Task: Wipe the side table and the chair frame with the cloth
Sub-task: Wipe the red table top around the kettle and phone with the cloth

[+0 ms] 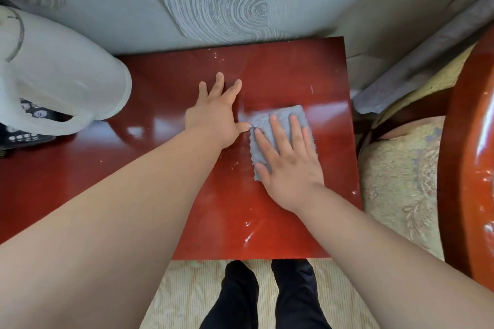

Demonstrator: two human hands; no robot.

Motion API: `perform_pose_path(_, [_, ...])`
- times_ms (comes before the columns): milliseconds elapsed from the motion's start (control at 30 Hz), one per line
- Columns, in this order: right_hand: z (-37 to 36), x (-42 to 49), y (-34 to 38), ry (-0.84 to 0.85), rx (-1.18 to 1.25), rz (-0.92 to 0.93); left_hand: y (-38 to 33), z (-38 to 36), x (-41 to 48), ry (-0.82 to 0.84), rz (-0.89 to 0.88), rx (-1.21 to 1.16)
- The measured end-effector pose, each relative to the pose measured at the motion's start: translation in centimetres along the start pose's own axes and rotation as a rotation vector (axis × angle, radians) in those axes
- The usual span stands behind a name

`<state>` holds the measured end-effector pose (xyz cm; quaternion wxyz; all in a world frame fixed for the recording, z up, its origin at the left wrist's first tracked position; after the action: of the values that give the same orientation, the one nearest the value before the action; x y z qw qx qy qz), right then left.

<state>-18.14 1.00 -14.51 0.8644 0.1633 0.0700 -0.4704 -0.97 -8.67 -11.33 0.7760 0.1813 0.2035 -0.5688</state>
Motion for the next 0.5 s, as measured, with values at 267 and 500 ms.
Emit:
perform_pose_path(267, [1.1,-1.9,-8.6,-0.045,-0.051,-0.194,0.0,0.0,0.1,0.003,-0.007,0.013])
perform_pose_path(500, [-0.3,-2.9,-1.9,-0.079,0.028,-0.121,-0.2,-0.3,-0.2,-0.002,-0.010,0.055])
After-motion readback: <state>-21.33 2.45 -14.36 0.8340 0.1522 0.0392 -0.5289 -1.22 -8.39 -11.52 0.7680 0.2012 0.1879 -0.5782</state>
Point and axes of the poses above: each hand's wrist, its own x-axis towards the middle knuckle, its own z-axis out of the back of the hand, y = z × x, the point moved 5 cm from there along x, towards the middle knuckle, and after that the axes turned 14 degrees about z, right-handed, at the moved point
